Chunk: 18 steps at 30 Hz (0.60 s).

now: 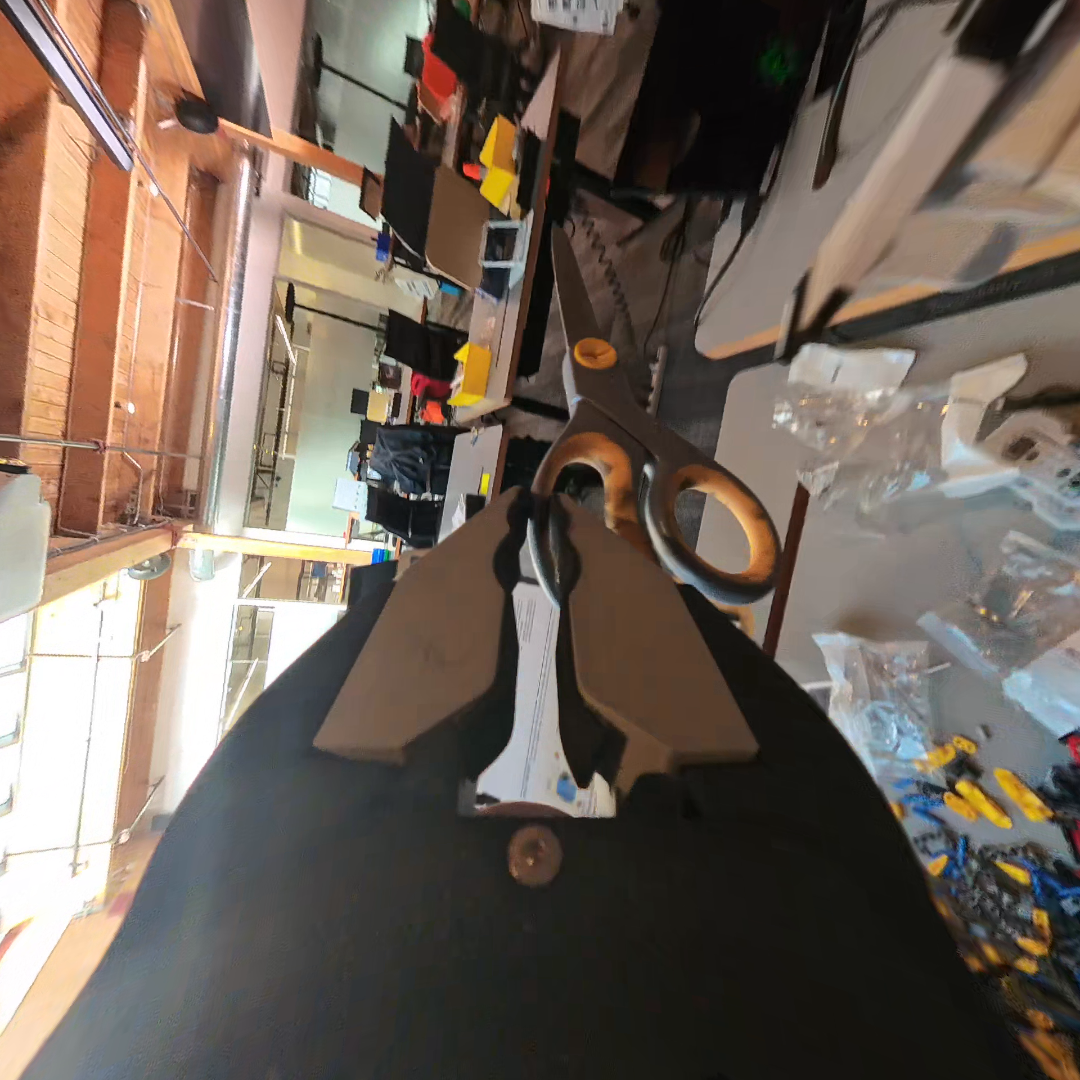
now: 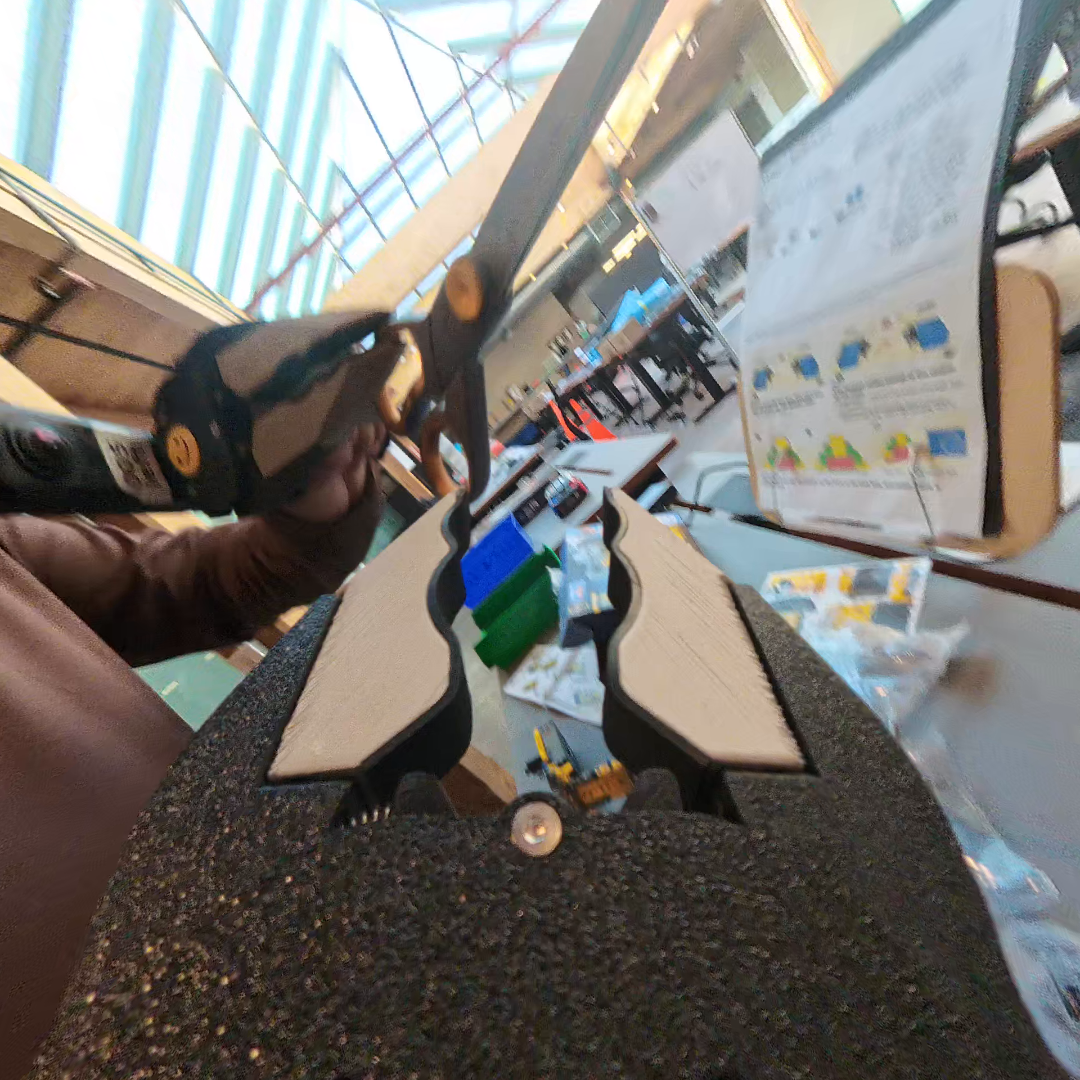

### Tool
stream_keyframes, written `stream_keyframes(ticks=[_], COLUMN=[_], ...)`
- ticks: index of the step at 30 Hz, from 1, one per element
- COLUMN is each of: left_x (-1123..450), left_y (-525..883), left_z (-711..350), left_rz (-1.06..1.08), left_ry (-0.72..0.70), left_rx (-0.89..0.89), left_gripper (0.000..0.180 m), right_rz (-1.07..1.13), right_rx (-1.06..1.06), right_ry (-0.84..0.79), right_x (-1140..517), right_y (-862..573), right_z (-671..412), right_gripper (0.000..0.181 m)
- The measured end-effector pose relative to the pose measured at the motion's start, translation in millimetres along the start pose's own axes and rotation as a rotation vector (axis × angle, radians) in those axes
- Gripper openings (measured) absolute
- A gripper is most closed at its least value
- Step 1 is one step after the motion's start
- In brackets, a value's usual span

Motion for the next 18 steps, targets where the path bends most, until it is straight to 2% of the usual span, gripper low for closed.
stream_keyframes(ticks=[2,4,6,8,13,14,15,16,18], left_x=[10,19,24,27,29,28,27,24,16], left_y=[3,2,-1,-8,-40,-44,-49,-53,-61], left_z=[-17,-31,-39,-40,-53,-59,-66,-74,-93], left_rz=[-0.007,-0.005,-0.038,-0.023,-0.029,-0.032,-0.038,-0.035,-0.024], left_ry=[-0.063,-0.121,-0.153,-0.169,-0.169,-0.167,-0.167,-0.159,-0.13], left_rx=[0.066,0.154,0.236,0.343,0.456,0.455,0.442,0.425,0.397], left_gripper=[0.005,0.005,0.005,0.004,0.005,0.004,0.004,0.004,0.004], right_rz=[-0.101,-0.171,-0.233,-0.277,-0.228,-0.23,-0.238,-0.264,-0.317], right_rx=[0.004,0.019,0.012,0.015,-0.046,-0.061,-0.085,-0.107,-0.12], right_ry=[-0.078,-0.108,-0.132,-0.13,-0.087,-0.087,-0.097,-0.111,-0.135], right_x=[-7,-8,-2,6,37,46,55,64,85], right_y=[8,20,34,49,56,53,49,46,44], right_z=[-21,-32,-36,-34,-28,-28,-28,-29,-30], right_gripper=[0.051,0.048,0.034,0.0,0.002,0.01,0.032,0.041,0.035])
Point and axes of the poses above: each gripper's, where its closed fingertips meet, x back along the fingers, z out of its underside, y = z × x across the jaws, the point moved 10 cm from there along x, back along the fingers, and after that the axes turned 15 degrees about -z, right-handed, at the moved point
